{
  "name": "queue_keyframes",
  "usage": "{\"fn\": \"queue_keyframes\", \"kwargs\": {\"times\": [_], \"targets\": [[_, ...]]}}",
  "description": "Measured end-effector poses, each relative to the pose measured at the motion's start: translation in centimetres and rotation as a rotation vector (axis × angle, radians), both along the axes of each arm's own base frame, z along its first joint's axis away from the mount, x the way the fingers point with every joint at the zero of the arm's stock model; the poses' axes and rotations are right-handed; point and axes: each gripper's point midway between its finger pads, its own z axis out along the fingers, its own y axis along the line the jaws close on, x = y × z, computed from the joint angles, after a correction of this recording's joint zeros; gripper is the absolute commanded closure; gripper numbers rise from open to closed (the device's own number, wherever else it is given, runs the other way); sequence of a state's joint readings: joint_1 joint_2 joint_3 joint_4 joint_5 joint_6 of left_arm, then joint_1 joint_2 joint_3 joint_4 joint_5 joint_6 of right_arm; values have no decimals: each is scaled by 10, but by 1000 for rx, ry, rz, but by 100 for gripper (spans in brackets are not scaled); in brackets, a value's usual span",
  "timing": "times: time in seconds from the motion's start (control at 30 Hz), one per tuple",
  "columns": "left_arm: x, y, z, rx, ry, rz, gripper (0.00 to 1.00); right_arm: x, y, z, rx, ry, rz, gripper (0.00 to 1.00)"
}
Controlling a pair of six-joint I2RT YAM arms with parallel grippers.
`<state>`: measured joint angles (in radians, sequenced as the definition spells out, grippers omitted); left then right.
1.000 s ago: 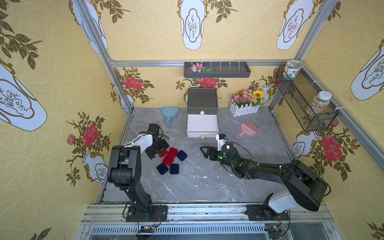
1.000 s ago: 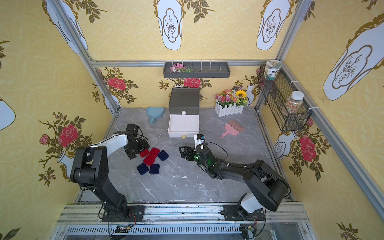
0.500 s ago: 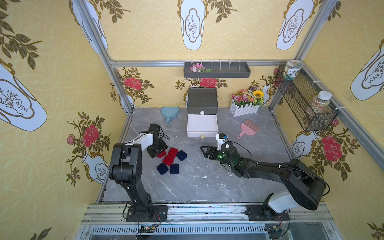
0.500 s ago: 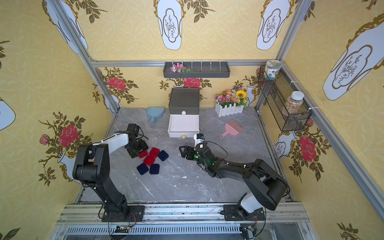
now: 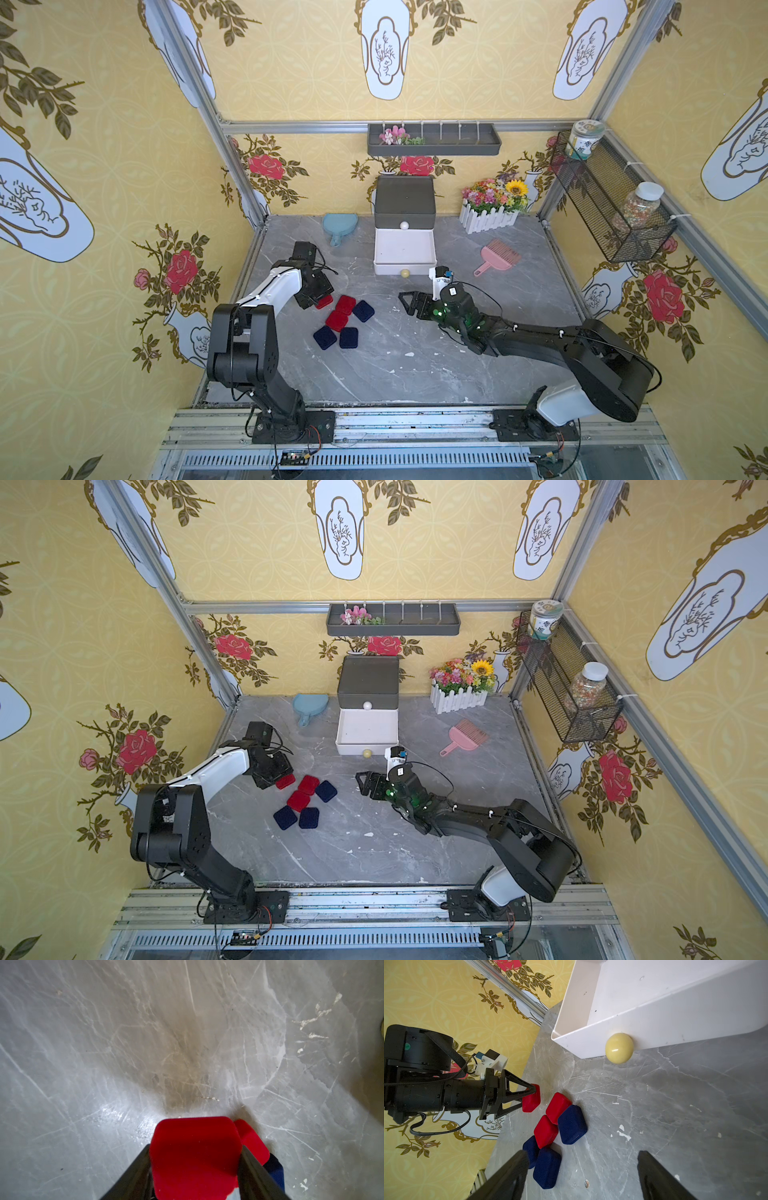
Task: Place the brooch boxes into the drawer by color
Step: Pick up the brooch box from the center of the board, then place the brooch box in the drawer.
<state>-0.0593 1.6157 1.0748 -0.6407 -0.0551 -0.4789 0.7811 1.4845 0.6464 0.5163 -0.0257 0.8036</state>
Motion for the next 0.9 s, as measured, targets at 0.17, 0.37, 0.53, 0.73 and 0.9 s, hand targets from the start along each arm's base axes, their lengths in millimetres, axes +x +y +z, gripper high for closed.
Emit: {"fn": "queue_keyframes", "kwargs": {"times": [0.17,0.37,0.53,0.73,0.9], "targets": [[2,-21,47,-79,-135,-32,43,-10,20,16,-13,-50,65,13],[2,-74,120,-218,-321,-146,43,-24,50,31,1,-108,169,22],[-9,-105,145,-295,-368,-210,43,-31,75,62,36,-181,226,31],[-19,-119,156,-333,-382,-233,43,-26,92,85,42,-249,233,41],[-22,-127,161,-355,-389,-248,43,-14,102,90,37,-270,206,46]]}}
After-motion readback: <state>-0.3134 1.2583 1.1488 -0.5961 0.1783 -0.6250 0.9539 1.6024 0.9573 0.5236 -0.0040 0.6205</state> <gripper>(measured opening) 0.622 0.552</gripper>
